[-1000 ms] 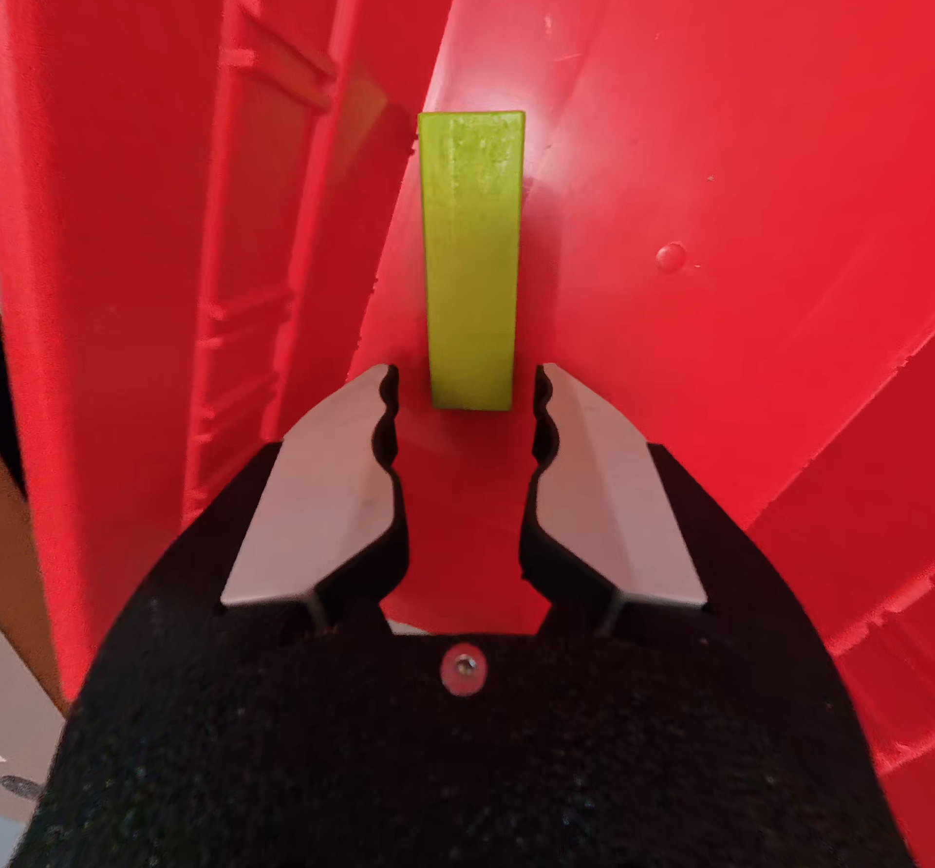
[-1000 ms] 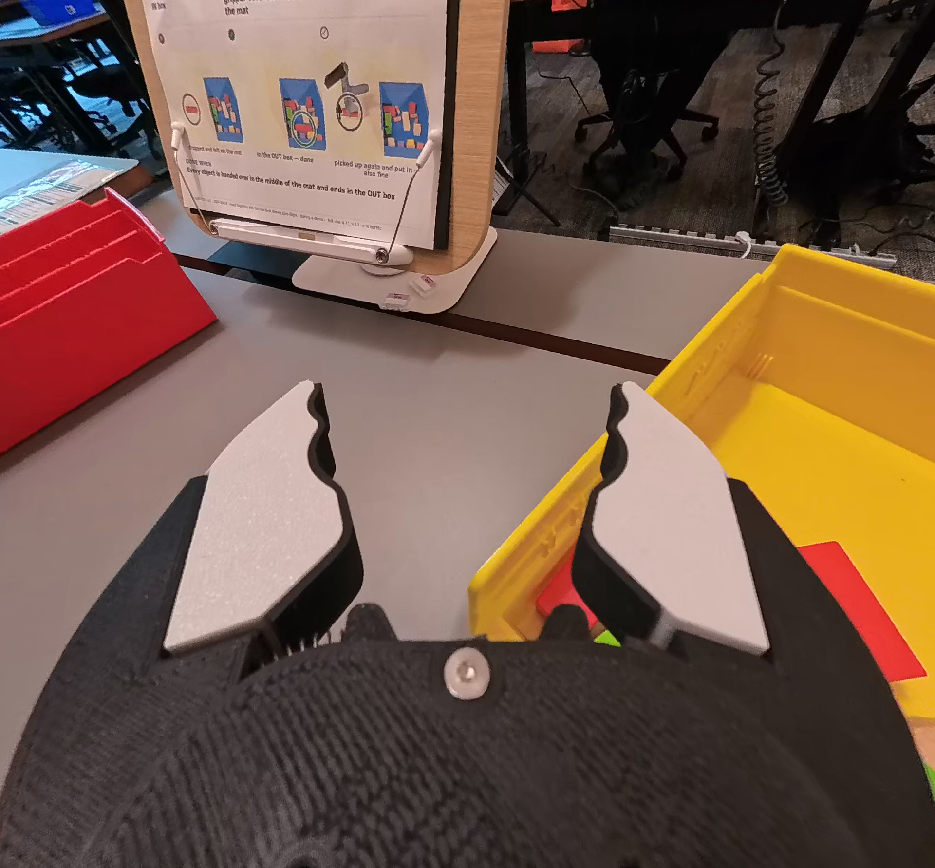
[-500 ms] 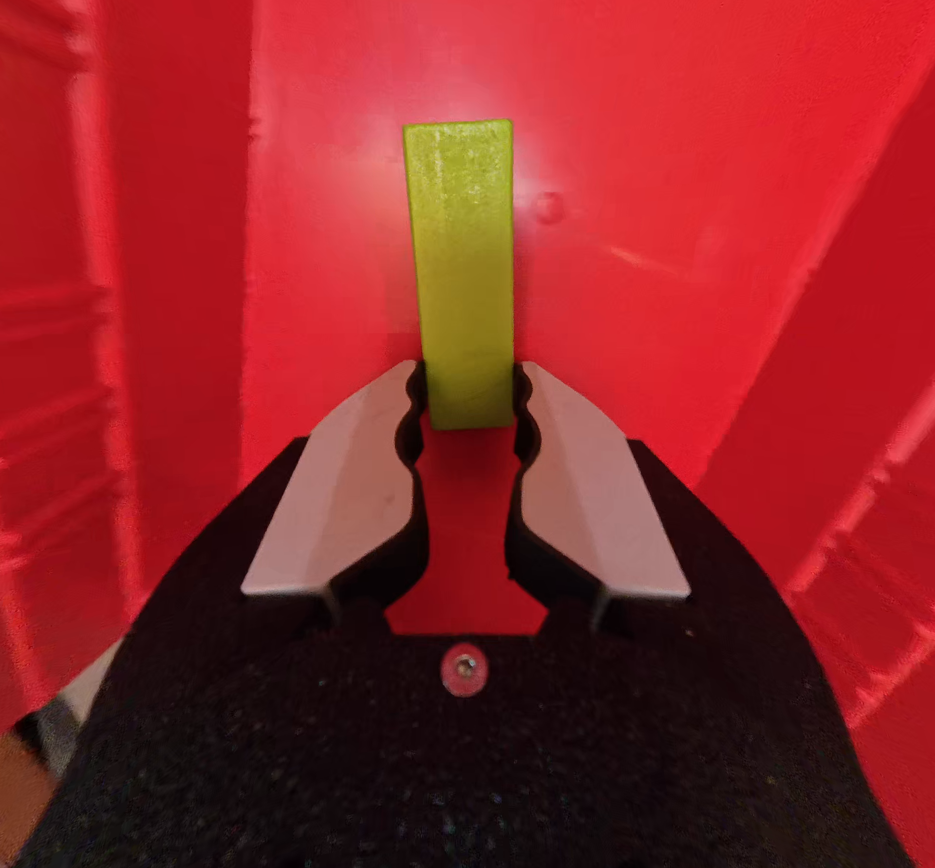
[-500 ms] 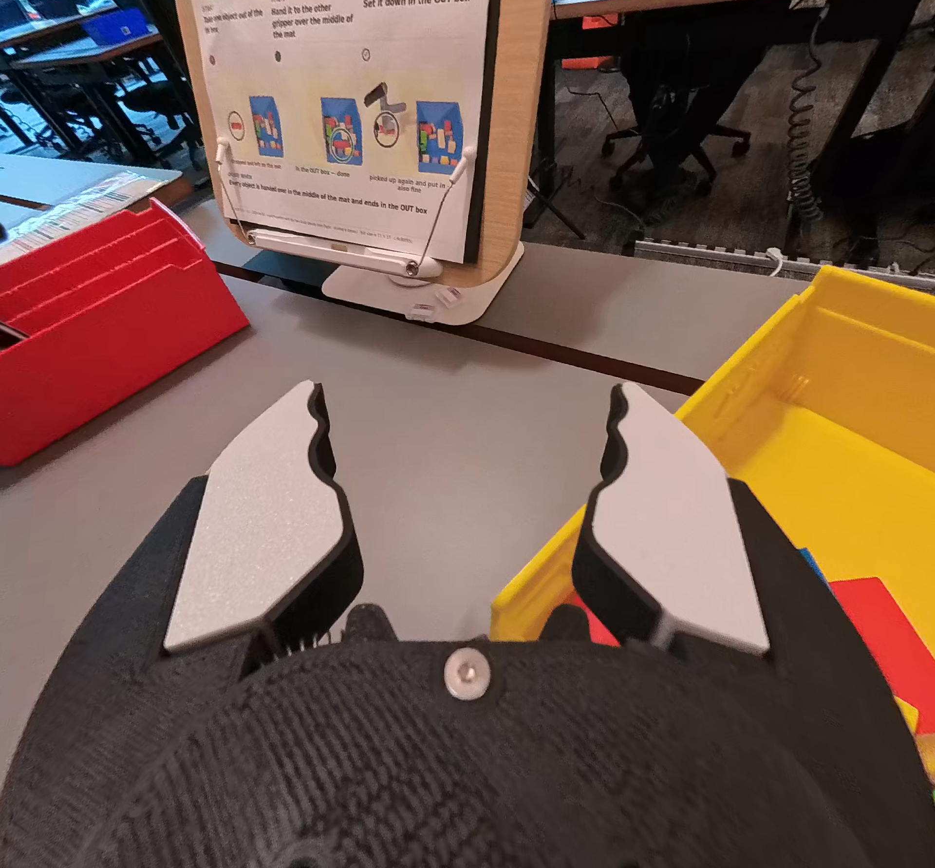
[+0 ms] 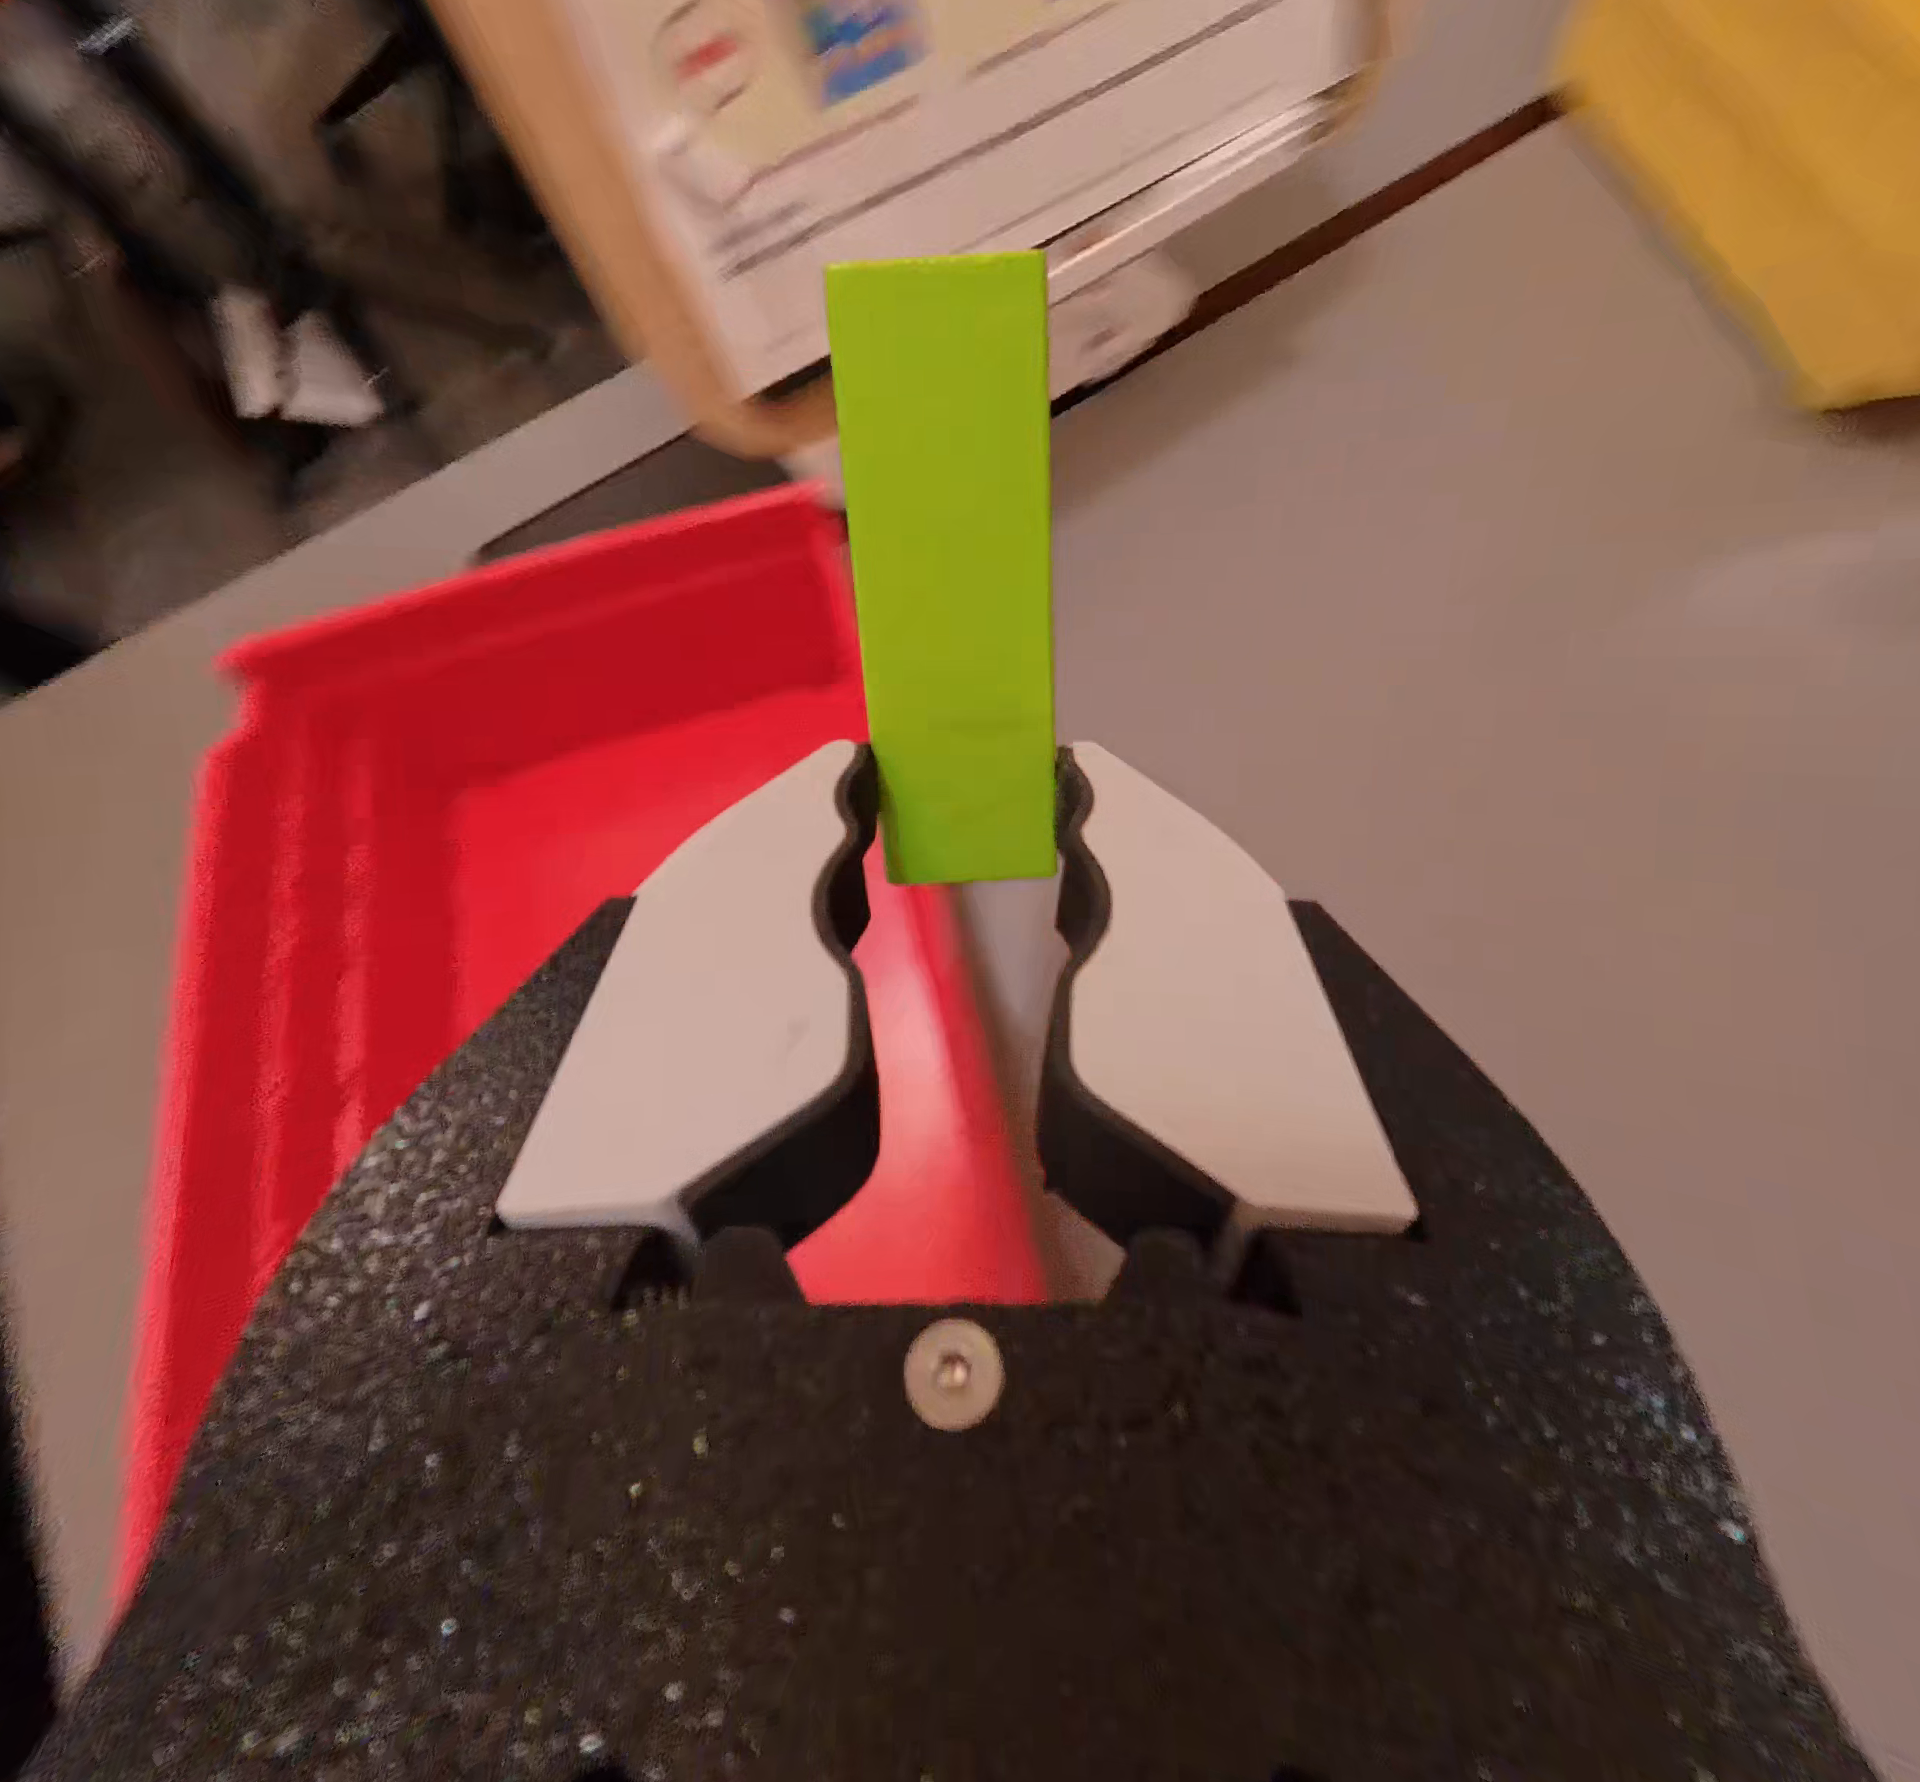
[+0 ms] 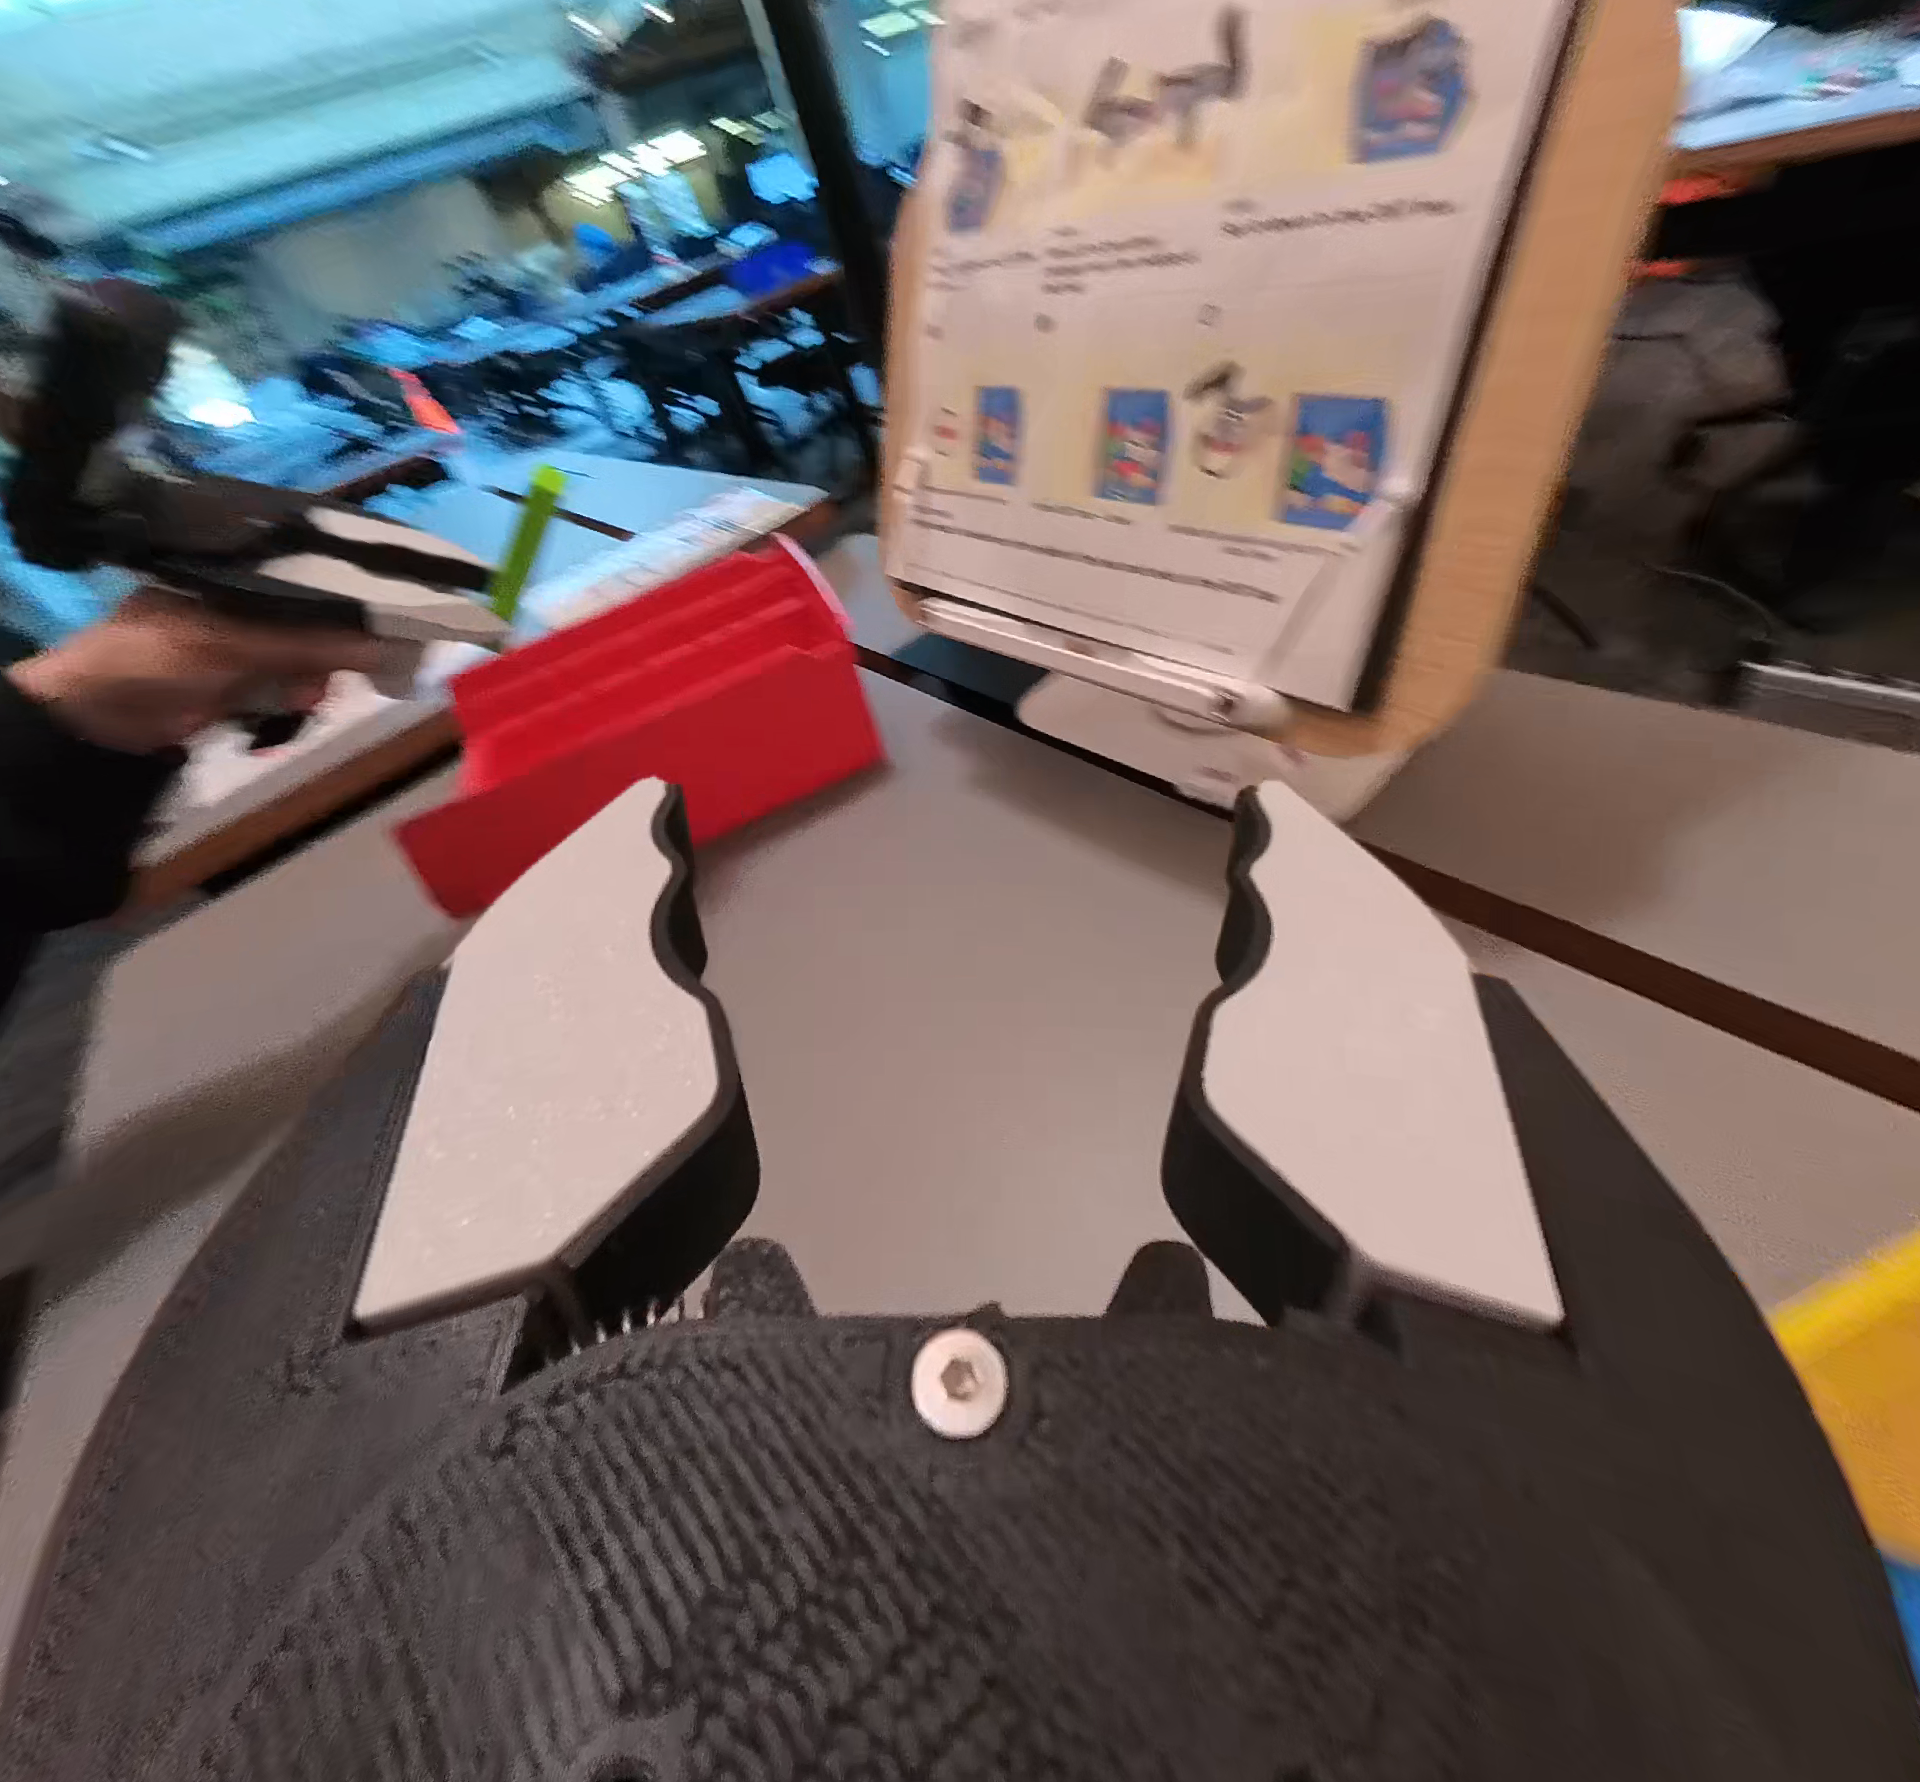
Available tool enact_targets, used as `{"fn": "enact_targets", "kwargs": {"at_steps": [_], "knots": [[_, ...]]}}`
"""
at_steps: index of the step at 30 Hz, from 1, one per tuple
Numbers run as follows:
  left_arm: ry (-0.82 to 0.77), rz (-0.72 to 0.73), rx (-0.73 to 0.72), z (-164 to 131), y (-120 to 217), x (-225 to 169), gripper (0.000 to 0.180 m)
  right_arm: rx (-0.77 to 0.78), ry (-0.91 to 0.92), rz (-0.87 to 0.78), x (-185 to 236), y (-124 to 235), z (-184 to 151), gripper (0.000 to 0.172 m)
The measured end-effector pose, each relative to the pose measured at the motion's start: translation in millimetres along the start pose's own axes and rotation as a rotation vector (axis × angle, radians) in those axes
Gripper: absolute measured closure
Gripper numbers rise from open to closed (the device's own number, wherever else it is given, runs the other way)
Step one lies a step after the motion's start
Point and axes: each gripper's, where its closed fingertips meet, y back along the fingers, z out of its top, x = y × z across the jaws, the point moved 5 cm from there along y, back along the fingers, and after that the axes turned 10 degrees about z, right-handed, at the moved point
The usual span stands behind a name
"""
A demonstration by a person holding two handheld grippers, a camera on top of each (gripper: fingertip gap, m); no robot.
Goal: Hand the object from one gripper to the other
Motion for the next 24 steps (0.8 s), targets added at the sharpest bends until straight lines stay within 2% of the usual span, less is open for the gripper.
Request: {"fn": "enact_targets", "kwargs": {"at_steps": [1, 4, 7, 12, 14, 17, 24], "knots": [[-0.02, -0.079, -0.047, 9, 3, -17, 0.148, -0.031, -0.001, 0.062, 9, -4, 4, 0.073], [-0.046, -0.338, -0.215, 36, 9, -67, 0.148, -0.113, 0.033, 0.25, 37, -14, 17, 0.072], [-0.053, -0.565, -0.381, 57, 15, -111, 0.148, -0.165, 0.093, 0.436, 69, -20, 28, 0.078], [-0.058, -0.829, -0.621, 75, 19, -175, 0.148, -0.163, 0.181, 0.636, 115, -28, 35, 0.08], [-0.077, -0.89, -0.671, 79, 20, -196, 0.148, -0.102, 0.204, 0.669, 126, -33, 31, 0.081], [-0.144, -0.898, -0.681, 80, 15, -215, 0.148, -0.06, 0.225, 0.664, 132, -39, 27, 0.085], [-0.122, -0.965, -0.7, 77, 12, -217, 0.148, -0.061, 0.233, 0.677, 130, -42, 25, 0.124]]}}
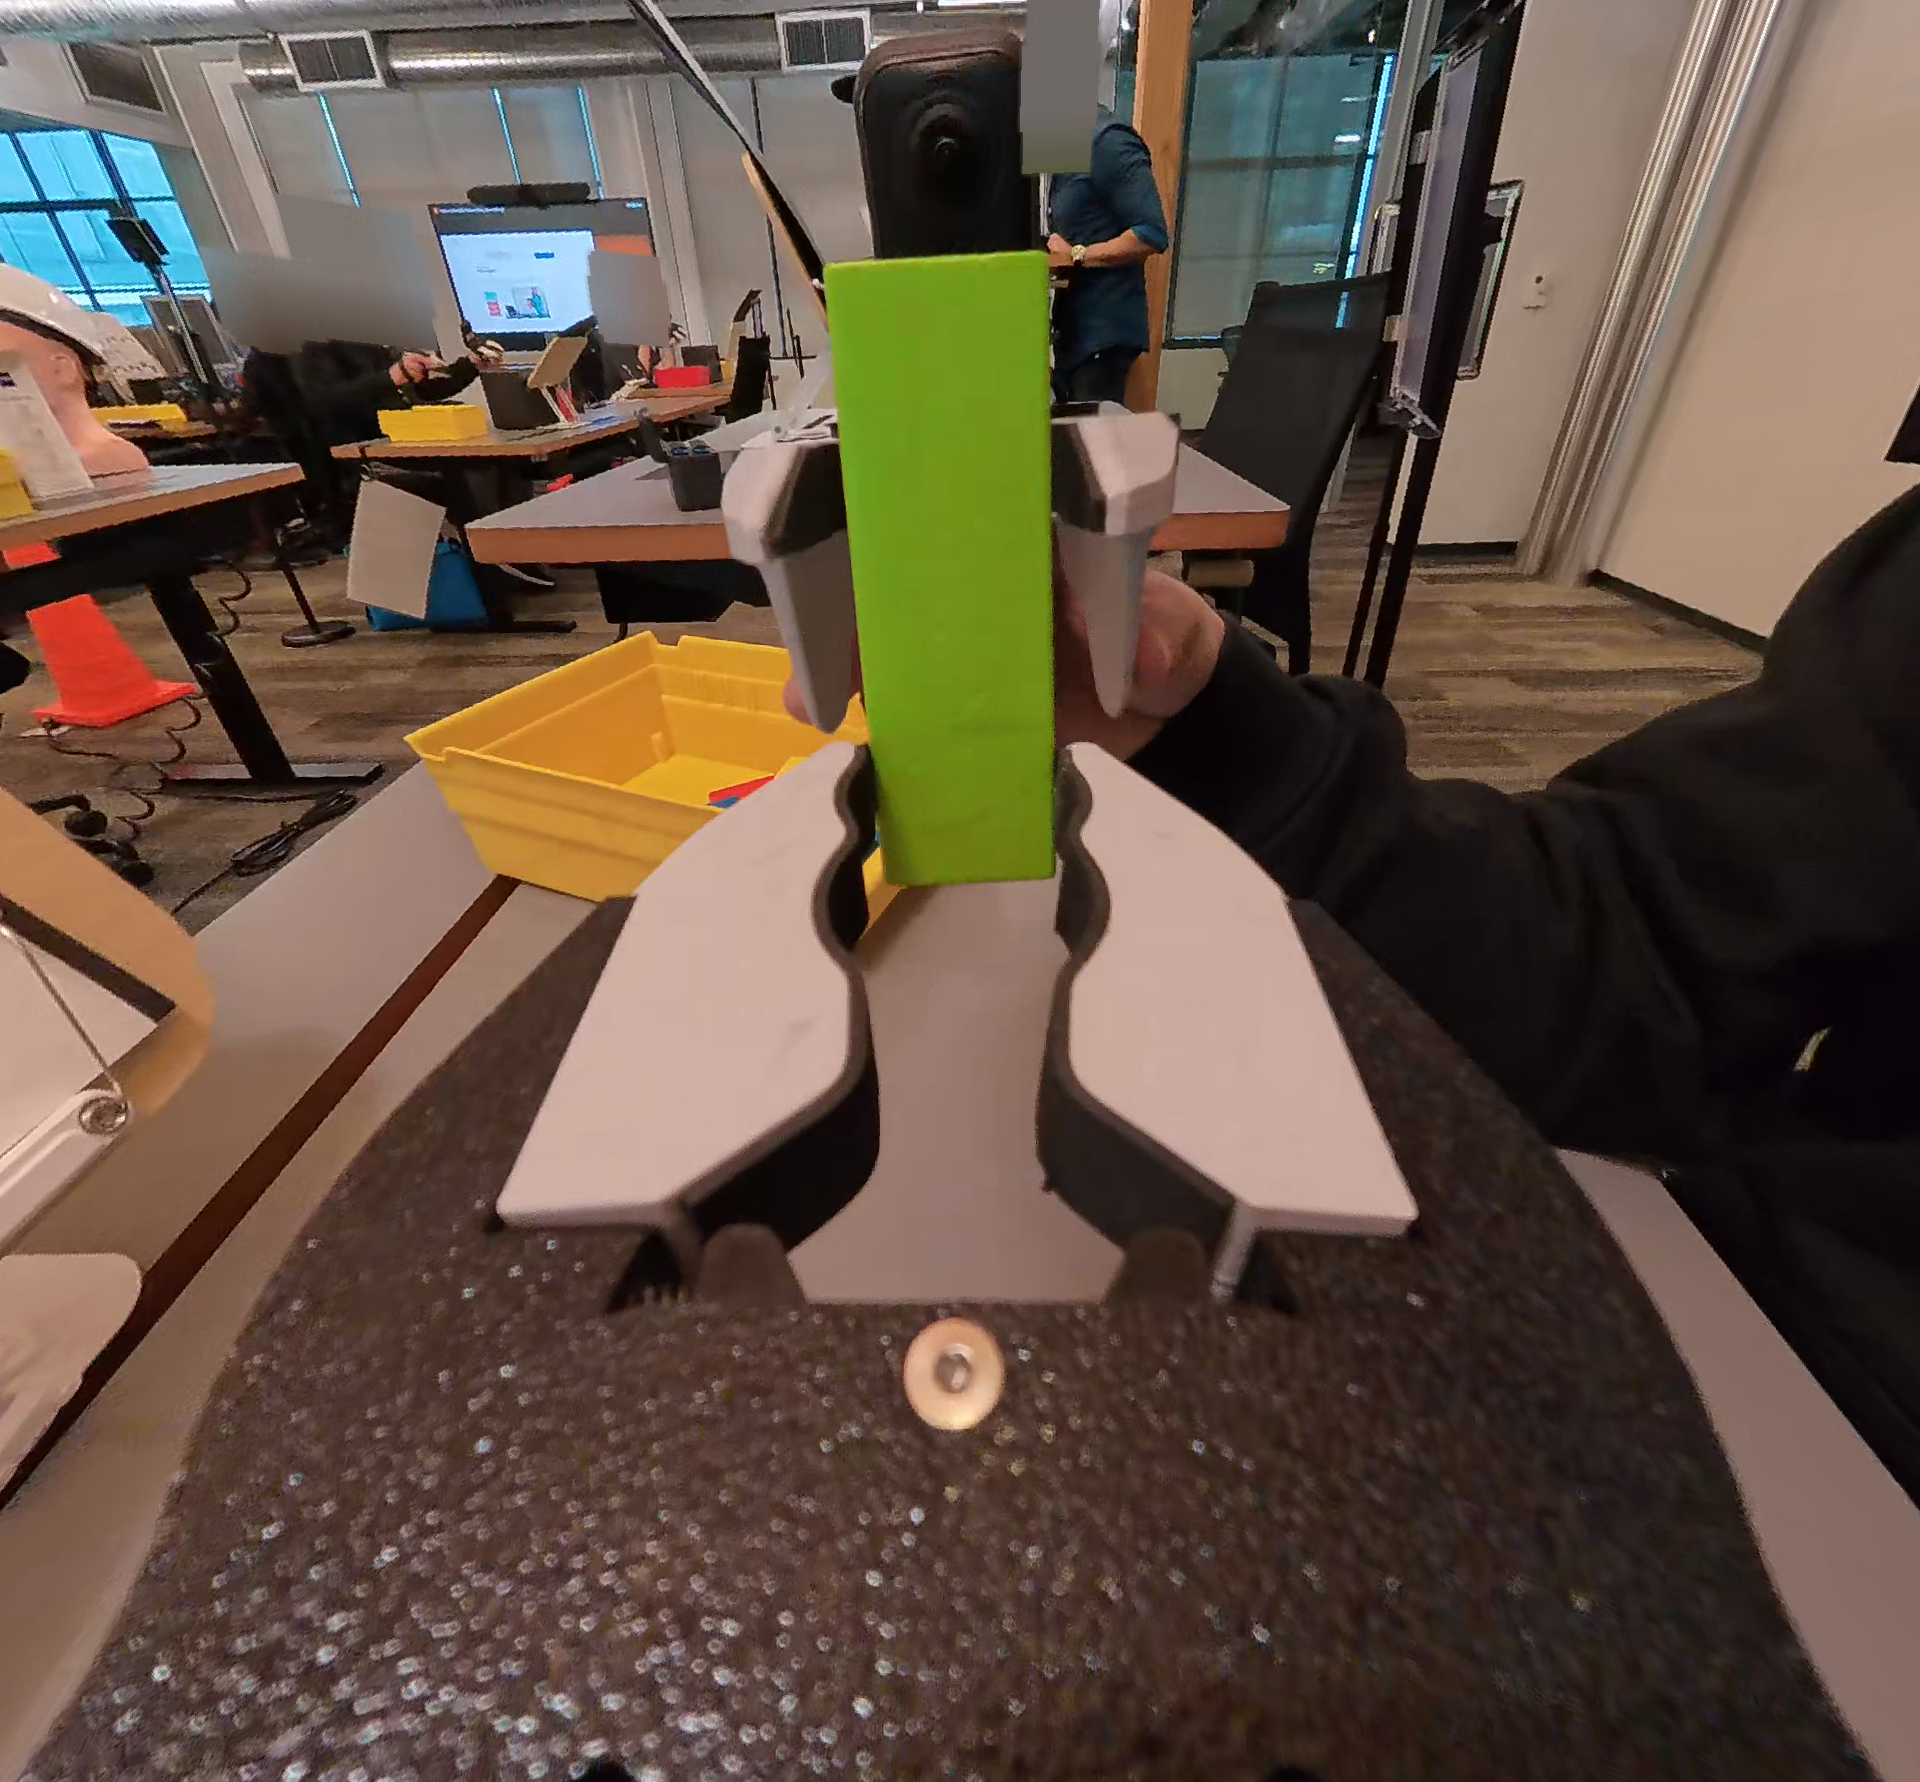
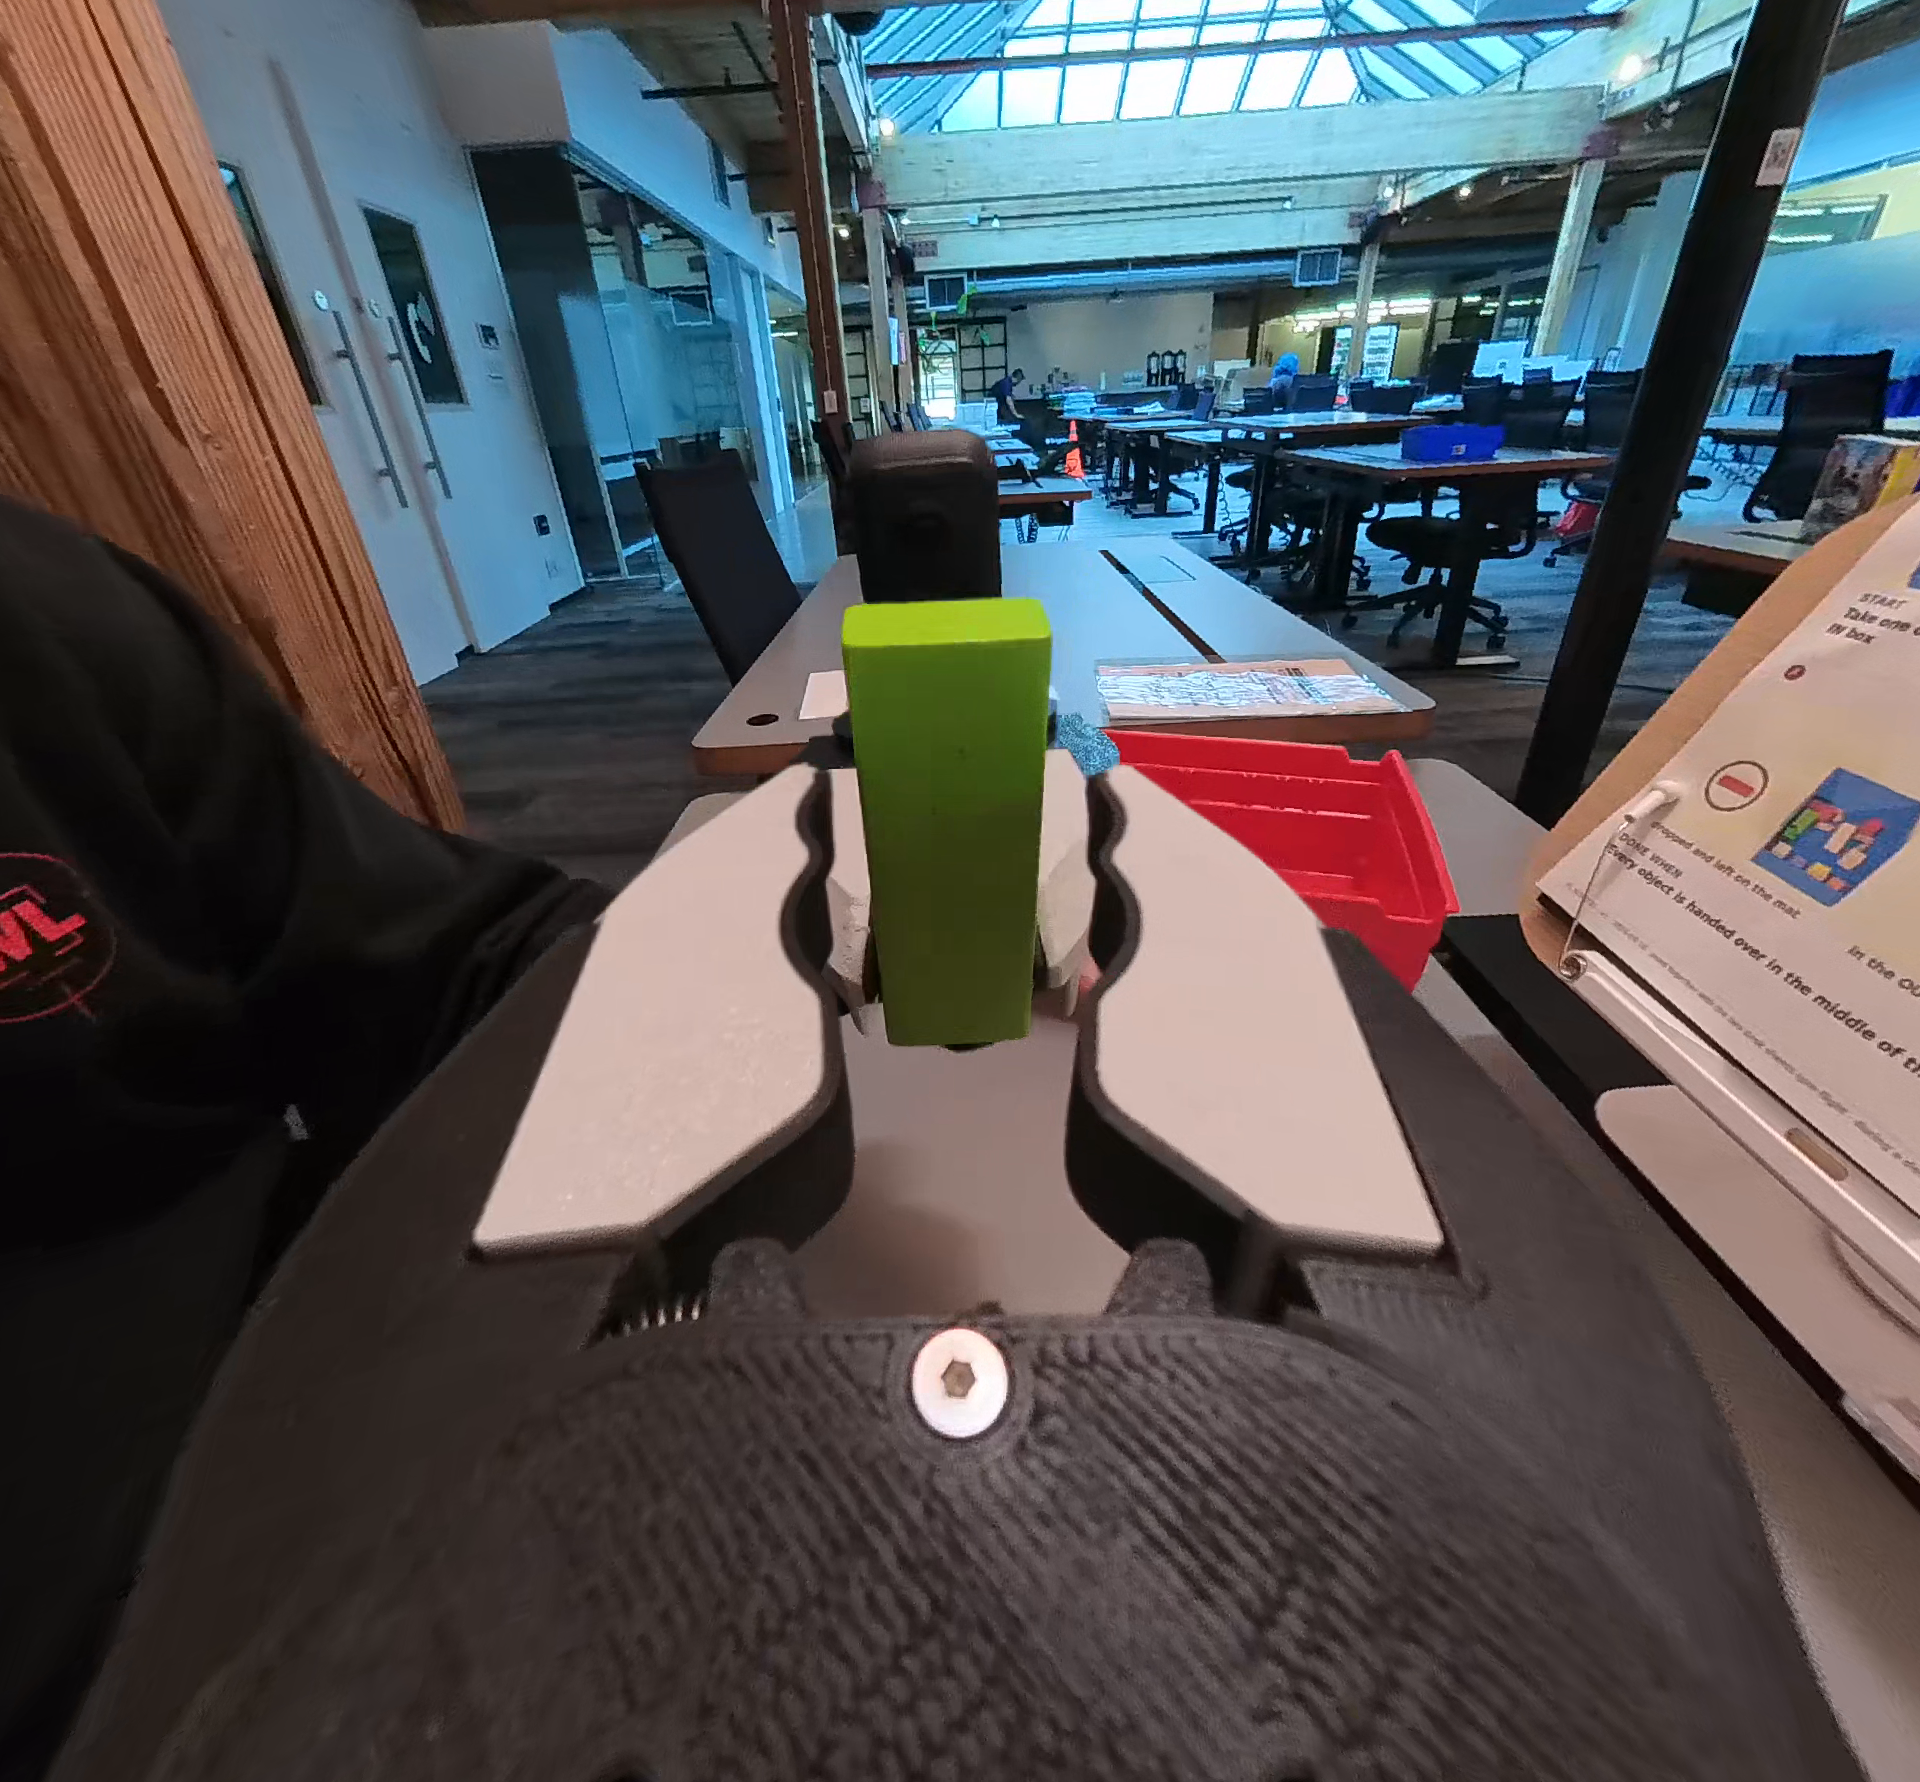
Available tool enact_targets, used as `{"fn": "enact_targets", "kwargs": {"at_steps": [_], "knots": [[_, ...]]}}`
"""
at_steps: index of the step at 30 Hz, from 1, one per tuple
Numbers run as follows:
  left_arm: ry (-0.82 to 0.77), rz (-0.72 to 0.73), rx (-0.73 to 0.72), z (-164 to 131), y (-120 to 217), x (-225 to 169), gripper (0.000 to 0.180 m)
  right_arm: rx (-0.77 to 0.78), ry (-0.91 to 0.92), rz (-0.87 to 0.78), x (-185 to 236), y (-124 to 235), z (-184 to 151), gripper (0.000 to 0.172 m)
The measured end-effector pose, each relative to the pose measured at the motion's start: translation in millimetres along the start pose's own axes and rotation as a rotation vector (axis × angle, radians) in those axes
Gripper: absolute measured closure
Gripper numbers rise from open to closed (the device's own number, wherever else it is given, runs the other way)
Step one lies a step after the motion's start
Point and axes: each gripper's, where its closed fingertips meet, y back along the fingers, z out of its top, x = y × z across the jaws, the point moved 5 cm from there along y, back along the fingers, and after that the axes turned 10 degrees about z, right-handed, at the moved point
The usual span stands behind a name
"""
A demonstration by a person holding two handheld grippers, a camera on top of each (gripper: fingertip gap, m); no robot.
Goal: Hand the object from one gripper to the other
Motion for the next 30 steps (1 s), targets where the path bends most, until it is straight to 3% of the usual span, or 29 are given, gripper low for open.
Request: {"fn": "enact_targets", "kwargs": {"at_steps": [4, 7, 10, 12, 14, 17, 20, 25, 30], "knots": [[0.013, -0.003, 0.003, -3, 0, 1, 0.148, -0.018, 0.008, 0.003, 0, -1, 2, 0.138], [0.009, 0.007, 0.023, -5, -3, 0, 0.148, -0.014, 0.016, 0.001, 0, -2, 1, 0.139], [0.054, 0.046, 0.017, -6, -4, 5, 0.149, 0.03, 0.035, -0.068, -3, 0, 2, 0.138], [0.071, 0.148, -0.006, -4, 0, 15, 0.138, 0.028, 0.055, -0.191, -8, 15, 8, 0.139], [0.075, 0.253, 0.006, -3, 7, 26, 0.136, 0.068, 0.041, -0.403, -17, 49, 10, 0.139], [0.093, 0.325, 0.034, -4, 16, 36, 0.137, 0.164, -0.055, -0.966, -32, 142, 0, 0.139], [0.131, 0.363, 0.067, -7, 18, 42, 0.139, 0.221, -0.223, -1.306, -26, 229, -31, 0.139], [0.16, 0.363, 0.16, -23, 11, 44, 0.141, 0.341, -0.407, -1.597, -7, 314, -82, 0.139], [0.174, 0.329, 0.238, -38, -2, 40, 0.141, 0.378, -0.43, -1.672, -5, 334, -100, 0.139]]}}
